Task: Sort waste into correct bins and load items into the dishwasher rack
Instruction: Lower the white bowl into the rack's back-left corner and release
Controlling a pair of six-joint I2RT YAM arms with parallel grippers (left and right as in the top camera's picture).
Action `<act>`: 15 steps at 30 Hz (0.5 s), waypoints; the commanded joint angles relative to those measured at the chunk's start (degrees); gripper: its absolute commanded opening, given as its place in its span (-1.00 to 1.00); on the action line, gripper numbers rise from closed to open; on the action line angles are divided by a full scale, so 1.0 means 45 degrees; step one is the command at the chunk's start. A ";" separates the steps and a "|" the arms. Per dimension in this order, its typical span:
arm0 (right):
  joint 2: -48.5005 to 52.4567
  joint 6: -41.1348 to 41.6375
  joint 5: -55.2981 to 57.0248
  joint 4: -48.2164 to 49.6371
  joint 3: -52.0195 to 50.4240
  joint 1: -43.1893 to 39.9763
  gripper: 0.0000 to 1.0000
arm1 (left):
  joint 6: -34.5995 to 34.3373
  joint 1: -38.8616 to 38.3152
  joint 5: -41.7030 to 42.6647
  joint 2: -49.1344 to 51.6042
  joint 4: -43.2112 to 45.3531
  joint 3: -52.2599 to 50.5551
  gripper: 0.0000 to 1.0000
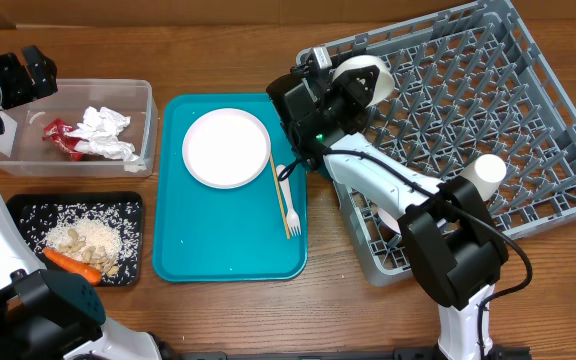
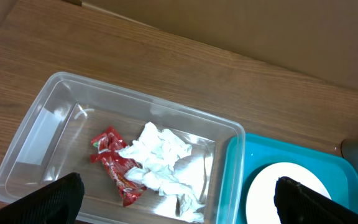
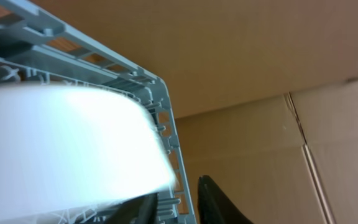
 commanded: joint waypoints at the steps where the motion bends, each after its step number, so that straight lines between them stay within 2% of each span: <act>1: 0.0155 0.0539 0.0840 0.0029 -0.0063 -0.0112 -0.35 | -0.0170 0.0034 0.0209 -0.0097 0.0058 0.0131 1.00; 2: 0.0155 0.0539 0.0976 0.0034 -0.0063 -0.0112 0.00 | -0.0170 0.0034 0.0209 -0.0097 0.0058 0.0131 1.00; 3: 0.0155 0.0539 0.1127 0.0039 -0.0063 -0.0117 0.18 | -0.0170 0.0034 0.0209 -0.0097 0.0058 0.0131 1.00; 15: 0.0146 0.0816 0.2322 0.0185 -0.0058 -0.0117 0.19 | -0.0170 0.0034 0.0209 -0.0097 0.0058 0.0131 1.00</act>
